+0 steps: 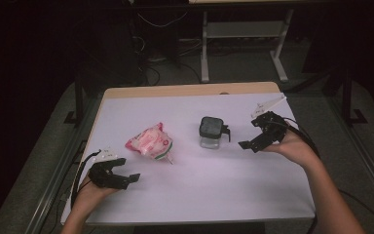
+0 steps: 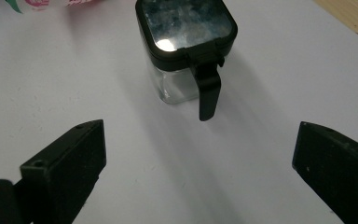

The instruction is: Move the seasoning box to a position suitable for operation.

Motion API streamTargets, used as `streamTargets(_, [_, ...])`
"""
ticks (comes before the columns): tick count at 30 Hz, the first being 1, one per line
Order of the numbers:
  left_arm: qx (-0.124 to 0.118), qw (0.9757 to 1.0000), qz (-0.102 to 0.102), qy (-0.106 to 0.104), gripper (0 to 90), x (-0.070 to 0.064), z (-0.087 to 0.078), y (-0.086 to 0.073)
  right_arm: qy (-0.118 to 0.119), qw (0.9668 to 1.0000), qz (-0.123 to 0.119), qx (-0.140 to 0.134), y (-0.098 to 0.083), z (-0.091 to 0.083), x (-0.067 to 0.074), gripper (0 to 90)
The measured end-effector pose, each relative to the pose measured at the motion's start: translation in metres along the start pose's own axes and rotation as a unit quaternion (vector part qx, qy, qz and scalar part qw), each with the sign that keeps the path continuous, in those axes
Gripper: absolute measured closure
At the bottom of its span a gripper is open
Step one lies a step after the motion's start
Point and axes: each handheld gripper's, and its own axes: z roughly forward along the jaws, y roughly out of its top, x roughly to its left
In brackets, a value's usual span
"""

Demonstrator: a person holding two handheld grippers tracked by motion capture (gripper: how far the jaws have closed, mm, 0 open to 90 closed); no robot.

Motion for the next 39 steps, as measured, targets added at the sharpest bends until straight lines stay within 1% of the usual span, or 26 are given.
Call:
streamTargets(2, [0.001, 1.0000, 0.002, -0.001, 12.3, 0.000, 0.000, 0.000, 0.000, 0.9999, -0.007, 0.009, 0.007, 0.001, -0.001, 2.4])
streamTargets(5, [0.001, 1.0000, 0.002, -0.002, 12.3, 0.000, 0.000, 0.000, 0.003, 0.9998, -0.016, 0.015, 0.015, 0.003, -0.001, 2.5])
streamTargets(7, [0.001, 1.0000, 0.002, -0.003, 12.3, -0.001, 0.000, 0.000, 0.000, 0.9996, -0.024, 0.017, 0.020, 0.004, -0.002, 2.4])
streamTargets(9, [0.001, 1.0000, 0.003, -0.004, 12.3, 0.000, 0.000, 0.000, 0.006, 0.9994, -0.029, 0.021, 0.026, 0.005, -0.003, 2.4])
streamTargets(10, [0.001, 1.0000, 0.002, -0.005, 12.3, -0.001, 0.000, 0.000, 0.004, 0.9991, -0.035, 0.024, 0.029, 0.006, -0.003, 2.4])
streamTargets(12, [0.002, 1.0000, 0.002, -0.005, 12.3, -0.001, 0.000, 0.000, 0.011, 0.9988, -0.040, 0.027, 0.035, 0.009, -0.004, 2.4])
streamTargets(14, [0.001, 1.0000, 0.002, -0.007, 12.3, -0.001, -0.001, 0.000, 0.011, 0.9980, -0.050, 0.037, 0.042, 0.013, -0.004, 2.4])
streamTargets(16, [0.001, 1.0000, 0.003, -0.007, 12.3, 0.000, -0.001, 0.000, 0.018, 0.9975, -0.056, 0.040, 0.046, 0.016, -0.004, 2.4])
streamTargets(23, [-0.003, 0.9999, 0.000, -0.010, 12.3, -0.001, -0.001, 0.000, 0.027, 0.9955, -0.068, 0.060, 0.060, 0.027, -0.004, 2.4])
streamTargets(25, [0.000, 0.9999, 0.003, -0.010, 12.3, -0.001, -0.001, 0.000, 0.030, 0.9949, -0.075, 0.062, 0.063, 0.029, -0.005, 2.4])
streamTargets(27, [-0.001, 0.9999, 0.002, -0.010, 12.3, -0.001, -0.002, 0.000, 0.030, 0.9946, -0.074, 0.065, 0.067, 0.031, -0.005, 2.4])
streamTargets(28, [-0.002, 0.9999, 0.002, -0.011, 12.3, -0.001, -0.002, 0.000, 0.032, 0.9941, -0.080, 0.066, 0.068, 0.032, -0.006, 2.4])
streamTargets(29, [-0.002, 0.9999, 0.000, -0.010, 12.3, -0.002, -0.002, 0.000, 0.034, 0.9940, -0.079, 0.068, 0.070, 0.033, -0.006, 2.4])
streamTargets(32, [-0.002, 0.9999, 0.001, -0.011, 12.3, -0.002, -0.002, 0.001, 0.033, 0.9928, -0.086, 0.076, 0.077, 0.036, -0.006, 2.4])
streamTargets(34, [-0.005, 0.9999, 0.001, -0.013, 12.3, -0.002, -0.002, 0.001, 0.037, 0.9922, -0.090, 0.079, 0.082, 0.039, -0.006, 2.4])
streamTargets(36, [-0.005, 0.9999, 0.005, -0.014, 12.3, -0.002, -0.002, 0.001, 0.035, 0.9912, -0.094, 0.086, 0.087, 0.042, -0.006, 2.4])
streamTargets(38, [-0.004, 0.9999, 0.005, -0.015, 12.3, -0.002, -0.002, 0.001, 0.034, 0.9898, -0.104, 0.091, 0.091, 0.045, -0.007, 2.4])
streamTargets(39, [-0.004, 0.9999, 0.001, -0.014, 12.3, -0.002, -0.002, 0.001, 0.035, 0.9890, -0.109, 0.094, 0.093, 0.046, -0.007, 2.4])
